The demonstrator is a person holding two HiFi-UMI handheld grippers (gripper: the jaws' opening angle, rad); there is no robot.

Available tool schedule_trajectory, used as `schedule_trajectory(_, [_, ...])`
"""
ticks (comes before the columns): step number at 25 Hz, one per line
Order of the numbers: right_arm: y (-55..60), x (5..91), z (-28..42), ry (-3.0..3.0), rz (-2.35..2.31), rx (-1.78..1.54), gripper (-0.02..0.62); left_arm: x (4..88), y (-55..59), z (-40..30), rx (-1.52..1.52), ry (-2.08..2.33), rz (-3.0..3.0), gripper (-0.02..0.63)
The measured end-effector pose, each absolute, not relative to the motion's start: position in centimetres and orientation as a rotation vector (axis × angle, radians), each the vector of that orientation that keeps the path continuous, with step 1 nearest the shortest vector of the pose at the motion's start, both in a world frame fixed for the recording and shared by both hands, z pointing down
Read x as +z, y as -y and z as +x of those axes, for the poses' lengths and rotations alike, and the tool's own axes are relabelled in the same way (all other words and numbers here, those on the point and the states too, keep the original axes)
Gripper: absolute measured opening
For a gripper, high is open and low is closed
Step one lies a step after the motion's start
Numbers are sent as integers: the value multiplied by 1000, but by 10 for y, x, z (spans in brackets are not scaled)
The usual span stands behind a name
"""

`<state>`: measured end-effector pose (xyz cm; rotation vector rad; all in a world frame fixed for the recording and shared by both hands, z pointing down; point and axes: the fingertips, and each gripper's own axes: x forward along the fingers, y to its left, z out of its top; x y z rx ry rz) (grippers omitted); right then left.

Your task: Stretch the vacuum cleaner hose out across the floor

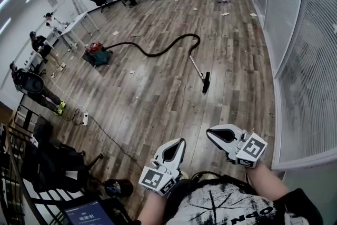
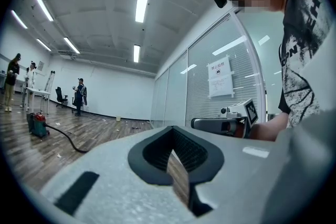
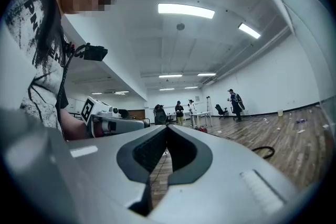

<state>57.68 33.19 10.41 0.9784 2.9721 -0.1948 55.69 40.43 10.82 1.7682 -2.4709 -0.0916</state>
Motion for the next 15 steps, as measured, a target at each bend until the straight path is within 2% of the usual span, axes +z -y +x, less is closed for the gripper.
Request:
schedule_trajectory(8, [-331, 109, 571, -2985, 973, -168, 6, 110, -402, 554, -64, 2463, 1778, 0])
schedule_trajectory(15, [-332, 115, 534, -3021, 993, -128, 6, 117, -400, 516, -83, 2455, 1778, 0])
